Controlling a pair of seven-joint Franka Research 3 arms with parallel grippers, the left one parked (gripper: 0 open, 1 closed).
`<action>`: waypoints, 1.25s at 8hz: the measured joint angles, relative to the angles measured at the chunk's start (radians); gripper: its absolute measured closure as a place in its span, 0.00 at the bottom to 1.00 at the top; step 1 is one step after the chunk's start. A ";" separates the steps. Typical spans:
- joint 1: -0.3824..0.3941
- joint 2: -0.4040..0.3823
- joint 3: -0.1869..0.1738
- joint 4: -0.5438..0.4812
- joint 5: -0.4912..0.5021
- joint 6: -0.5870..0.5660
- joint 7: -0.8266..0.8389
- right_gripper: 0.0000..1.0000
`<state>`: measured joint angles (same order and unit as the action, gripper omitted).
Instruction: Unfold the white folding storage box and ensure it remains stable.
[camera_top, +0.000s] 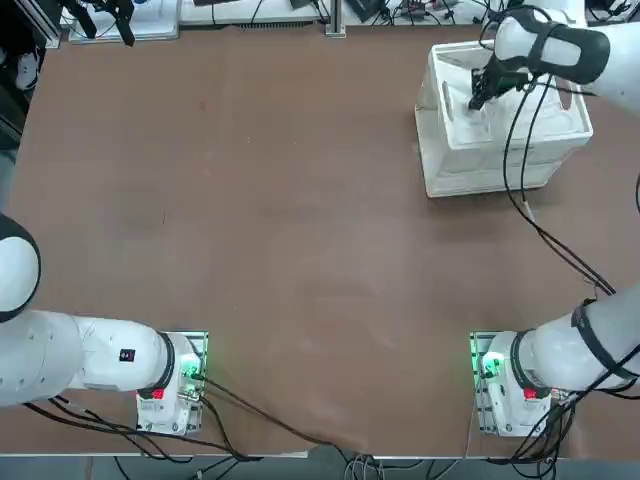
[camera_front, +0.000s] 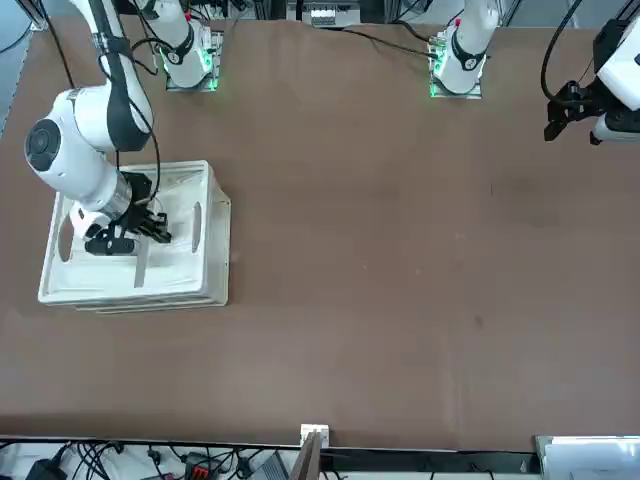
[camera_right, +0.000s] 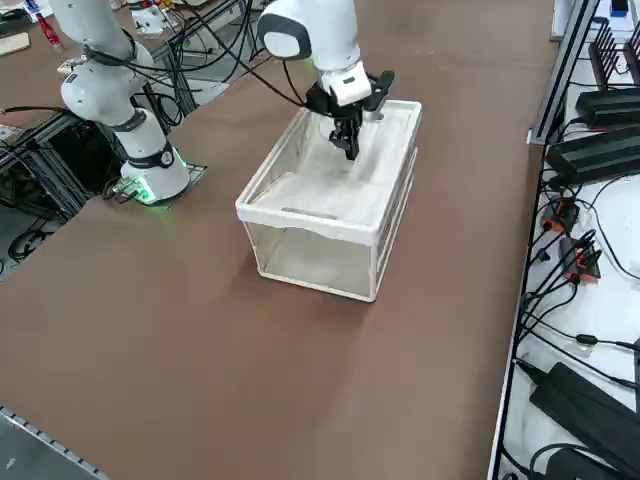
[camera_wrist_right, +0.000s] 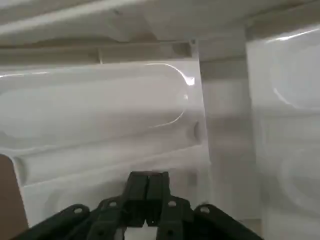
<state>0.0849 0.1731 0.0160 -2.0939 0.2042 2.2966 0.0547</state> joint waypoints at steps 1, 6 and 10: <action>0.000 0.001 0.000 -0.029 0.069 0.007 -0.013 0.98; -0.002 0.010 0.004 -0.080 0.445 0.008 -0.031 0.98; -0.001 0.055 0.017 -0.079 0.667 0.008 -0.042 0.98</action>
<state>0.0839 0.2282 0.0333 -2.1726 0.8709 2.3048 0.0130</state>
